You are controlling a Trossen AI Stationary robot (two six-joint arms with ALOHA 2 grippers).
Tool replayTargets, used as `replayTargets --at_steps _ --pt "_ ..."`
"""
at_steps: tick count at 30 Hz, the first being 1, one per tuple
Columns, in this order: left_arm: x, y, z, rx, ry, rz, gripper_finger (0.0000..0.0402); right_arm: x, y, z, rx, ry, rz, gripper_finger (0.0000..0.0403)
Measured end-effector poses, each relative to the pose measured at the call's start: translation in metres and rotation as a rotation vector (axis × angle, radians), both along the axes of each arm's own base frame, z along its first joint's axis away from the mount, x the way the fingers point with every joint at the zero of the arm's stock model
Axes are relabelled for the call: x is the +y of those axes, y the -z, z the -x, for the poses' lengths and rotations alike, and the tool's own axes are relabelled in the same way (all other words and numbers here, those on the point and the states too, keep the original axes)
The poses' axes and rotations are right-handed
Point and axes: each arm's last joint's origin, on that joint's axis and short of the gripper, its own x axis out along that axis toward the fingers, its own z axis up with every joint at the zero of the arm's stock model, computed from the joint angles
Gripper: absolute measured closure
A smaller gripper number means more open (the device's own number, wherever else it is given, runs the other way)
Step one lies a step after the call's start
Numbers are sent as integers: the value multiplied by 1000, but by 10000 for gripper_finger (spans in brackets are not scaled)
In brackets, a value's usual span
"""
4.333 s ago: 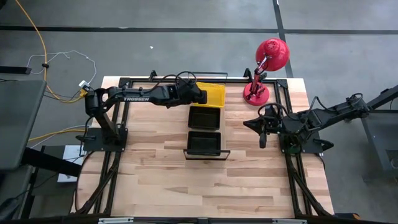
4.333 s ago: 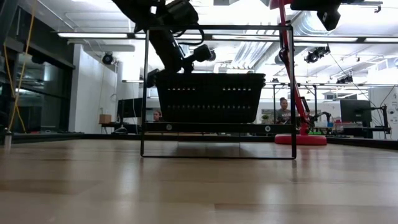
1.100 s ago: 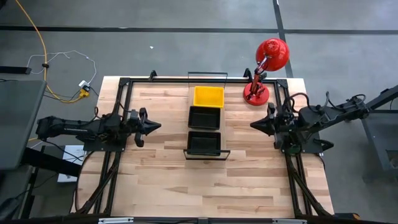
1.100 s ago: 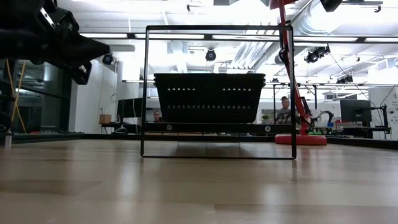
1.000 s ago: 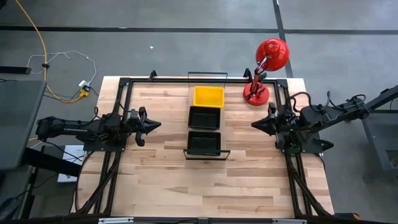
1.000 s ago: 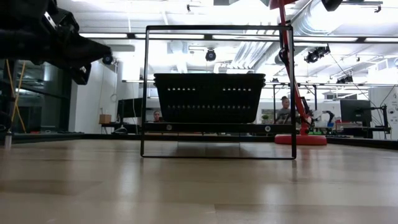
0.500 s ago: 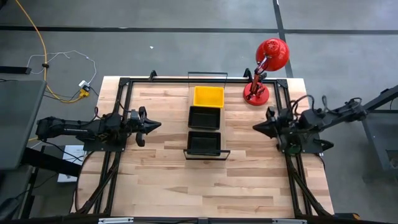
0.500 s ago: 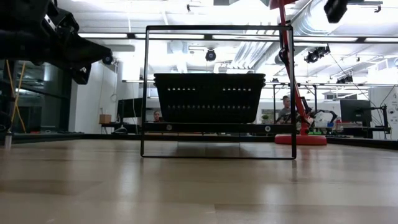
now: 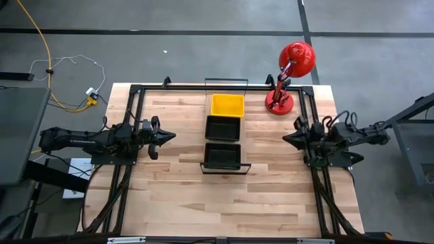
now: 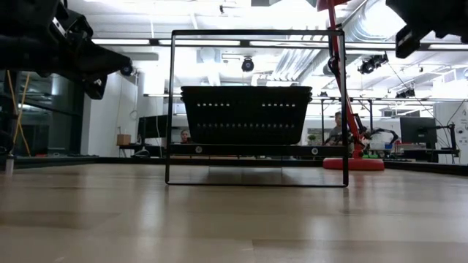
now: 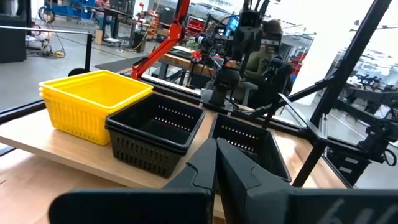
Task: Stack baskets on shelf by color
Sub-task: Return to Home Position
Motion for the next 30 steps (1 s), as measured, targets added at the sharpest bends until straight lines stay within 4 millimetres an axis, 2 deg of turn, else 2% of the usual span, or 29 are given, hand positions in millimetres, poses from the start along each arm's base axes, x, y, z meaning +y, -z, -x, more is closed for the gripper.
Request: replayTargets --at_steps 13,17,24,30 --pt "0 1 4 8 -8 1 401 2 52 -13 218 55 50 403" --pt "-1 8 11 69 -10 10 401 -2 54 -14 235 129 100 403" --pt "-3 1 16 -18 29 5 401 -8 54 -15 247 198 130 403" --pt "-4 -1 18 -39 29 1 401 -8 54 -15 248 198 76 403"
